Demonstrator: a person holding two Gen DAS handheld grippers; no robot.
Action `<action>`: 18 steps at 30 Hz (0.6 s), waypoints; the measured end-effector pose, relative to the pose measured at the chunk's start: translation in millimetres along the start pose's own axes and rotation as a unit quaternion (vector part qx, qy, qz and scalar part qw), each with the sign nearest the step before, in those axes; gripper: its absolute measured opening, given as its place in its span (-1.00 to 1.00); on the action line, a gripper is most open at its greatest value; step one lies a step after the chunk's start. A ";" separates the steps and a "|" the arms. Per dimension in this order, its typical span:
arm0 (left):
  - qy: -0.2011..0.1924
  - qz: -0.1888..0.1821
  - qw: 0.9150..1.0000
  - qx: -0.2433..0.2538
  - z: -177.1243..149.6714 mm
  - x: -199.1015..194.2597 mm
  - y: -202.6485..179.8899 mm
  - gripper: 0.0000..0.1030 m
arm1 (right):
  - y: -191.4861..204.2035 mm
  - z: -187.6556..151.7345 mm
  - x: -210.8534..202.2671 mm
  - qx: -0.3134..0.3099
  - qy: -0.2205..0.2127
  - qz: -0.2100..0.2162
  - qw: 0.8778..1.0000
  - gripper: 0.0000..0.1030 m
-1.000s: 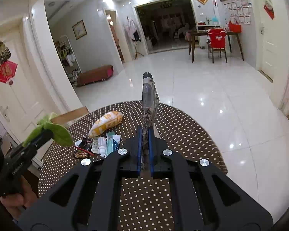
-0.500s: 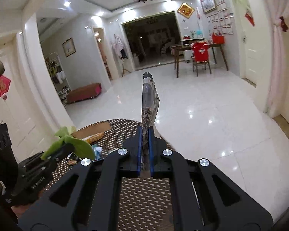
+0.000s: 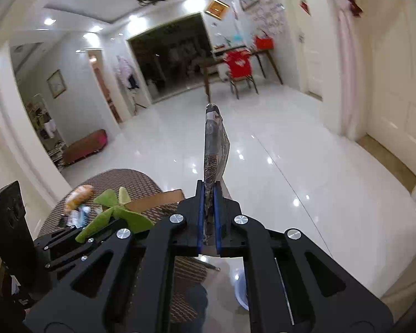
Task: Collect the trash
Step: 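Carry the leaf toy and newspaper over the blue bucket and release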
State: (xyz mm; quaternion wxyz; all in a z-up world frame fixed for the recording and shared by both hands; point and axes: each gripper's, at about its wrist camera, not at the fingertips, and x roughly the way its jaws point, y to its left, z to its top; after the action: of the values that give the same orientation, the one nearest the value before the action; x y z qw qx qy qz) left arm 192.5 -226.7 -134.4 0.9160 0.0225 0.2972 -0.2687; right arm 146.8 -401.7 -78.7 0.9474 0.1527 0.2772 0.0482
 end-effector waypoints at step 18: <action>0.217 -0.027 0.975 0.049 -49.7 183.3 -46.2 0.05 | -125.9 -93.5 101.3 0.130 0.142 -0.026 0.981 -0.82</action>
State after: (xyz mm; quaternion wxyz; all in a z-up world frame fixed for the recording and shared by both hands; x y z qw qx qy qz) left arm 267.1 -344.0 -271.9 0.8200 0.1169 0.4756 -0.2961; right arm 182.4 -478.7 -245.0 0.8714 0.2590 0.4165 0.0083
